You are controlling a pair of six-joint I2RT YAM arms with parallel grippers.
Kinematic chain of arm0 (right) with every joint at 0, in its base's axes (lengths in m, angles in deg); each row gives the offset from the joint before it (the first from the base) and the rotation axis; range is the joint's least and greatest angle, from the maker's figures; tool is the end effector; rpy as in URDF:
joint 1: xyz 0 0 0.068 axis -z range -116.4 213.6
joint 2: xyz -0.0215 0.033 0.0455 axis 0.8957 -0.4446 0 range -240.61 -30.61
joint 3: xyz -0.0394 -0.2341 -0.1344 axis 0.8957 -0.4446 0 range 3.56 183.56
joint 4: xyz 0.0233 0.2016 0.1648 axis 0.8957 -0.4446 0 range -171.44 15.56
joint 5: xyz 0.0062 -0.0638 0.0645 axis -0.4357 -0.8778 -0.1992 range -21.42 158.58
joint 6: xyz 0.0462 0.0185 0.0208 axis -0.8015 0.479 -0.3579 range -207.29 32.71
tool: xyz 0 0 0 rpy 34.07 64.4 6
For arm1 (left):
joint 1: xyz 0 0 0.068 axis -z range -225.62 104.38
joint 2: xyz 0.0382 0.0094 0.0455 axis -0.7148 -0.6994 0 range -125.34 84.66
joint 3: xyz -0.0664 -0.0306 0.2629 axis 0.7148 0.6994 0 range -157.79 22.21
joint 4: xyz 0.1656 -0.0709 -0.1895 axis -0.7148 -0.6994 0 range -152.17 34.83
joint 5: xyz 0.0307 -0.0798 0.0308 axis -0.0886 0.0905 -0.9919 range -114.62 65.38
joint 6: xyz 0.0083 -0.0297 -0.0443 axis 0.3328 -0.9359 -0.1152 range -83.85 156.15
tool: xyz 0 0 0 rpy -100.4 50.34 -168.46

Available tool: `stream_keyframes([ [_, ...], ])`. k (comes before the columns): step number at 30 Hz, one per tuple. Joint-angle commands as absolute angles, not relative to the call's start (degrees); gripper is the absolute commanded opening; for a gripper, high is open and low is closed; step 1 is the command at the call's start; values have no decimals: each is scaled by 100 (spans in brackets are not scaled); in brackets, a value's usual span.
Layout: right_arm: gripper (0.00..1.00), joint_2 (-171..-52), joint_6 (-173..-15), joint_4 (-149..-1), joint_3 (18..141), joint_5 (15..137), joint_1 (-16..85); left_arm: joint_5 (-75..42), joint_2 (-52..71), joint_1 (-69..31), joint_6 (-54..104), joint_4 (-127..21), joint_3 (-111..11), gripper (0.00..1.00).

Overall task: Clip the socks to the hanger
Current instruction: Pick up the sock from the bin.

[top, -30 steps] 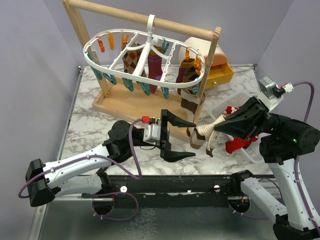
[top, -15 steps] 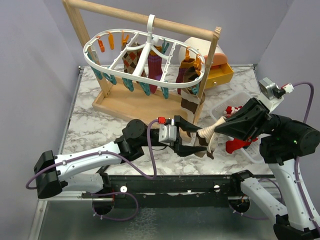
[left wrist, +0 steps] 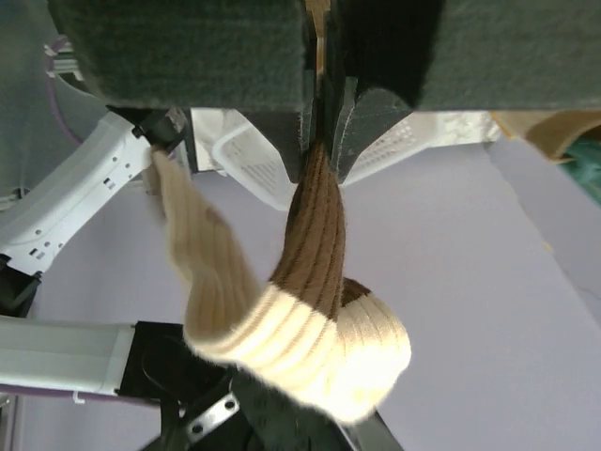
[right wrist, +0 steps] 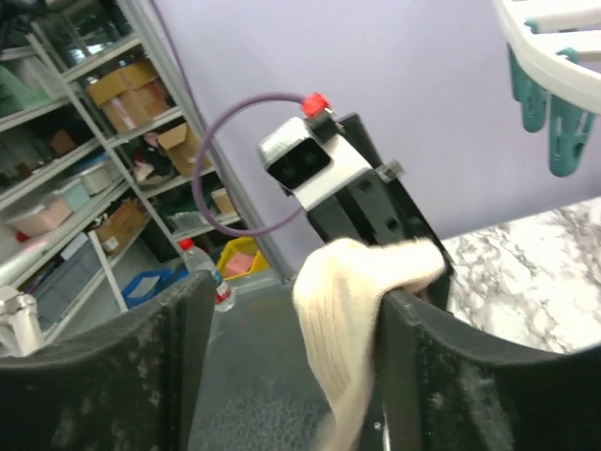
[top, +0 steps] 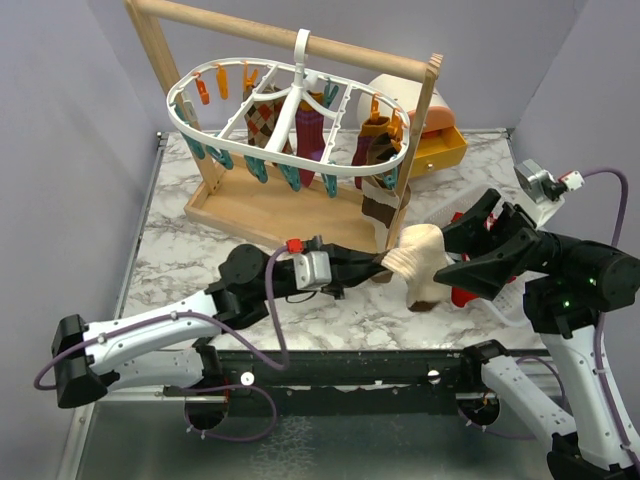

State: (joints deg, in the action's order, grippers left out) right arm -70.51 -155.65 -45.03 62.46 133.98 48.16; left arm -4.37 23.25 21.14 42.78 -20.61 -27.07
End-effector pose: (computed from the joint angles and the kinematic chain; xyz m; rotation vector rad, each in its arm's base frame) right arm 0.0769 0.0548 0.4857 -0.7862 1.2137 1.6464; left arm 0.0853 -0.2301 0.3935 1.0056 0.7958 -1.1194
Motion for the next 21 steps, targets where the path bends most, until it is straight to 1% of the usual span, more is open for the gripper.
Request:
stream_keyframes([
  [1, 76, -7030, -14745, -5681, 6506, 13360, 4782, -986, 3079, 2135, 4933, -2728, -2681, 0],
  [2, 80, -7045, -14593, -5847, 6547, 13340, 4787, -1049, 3213, 2145, 5059, -2968, -2714, 0],
  [4, 83, -7097, -14271, -6179, 6630, 13334, 4787, -1134, 3413, 2149, 5348, -3536, -2792, 0],
  [8, 83, -7089, -13783, -6631, 6503, 13223, 4778, -1040, 3625, 2160, 6357, -4995, -3076, 0],
  [12, 83, -6959, -13781, -6550, 6026, 12983, 4775, -659, 3819, 2253, 7796, -6029, -3128, 0],
  [17, 83, -6885, -14333, -5937, 5502, 12879, 4781, -750, 4166, 2427, 9637, -6237, -2808, 0],
  [21, 83, -7040, -14666, -5700, 5416, 12857, 4774, -1002, 4082, 2564, 10904, -6196, -2641, 0],
])
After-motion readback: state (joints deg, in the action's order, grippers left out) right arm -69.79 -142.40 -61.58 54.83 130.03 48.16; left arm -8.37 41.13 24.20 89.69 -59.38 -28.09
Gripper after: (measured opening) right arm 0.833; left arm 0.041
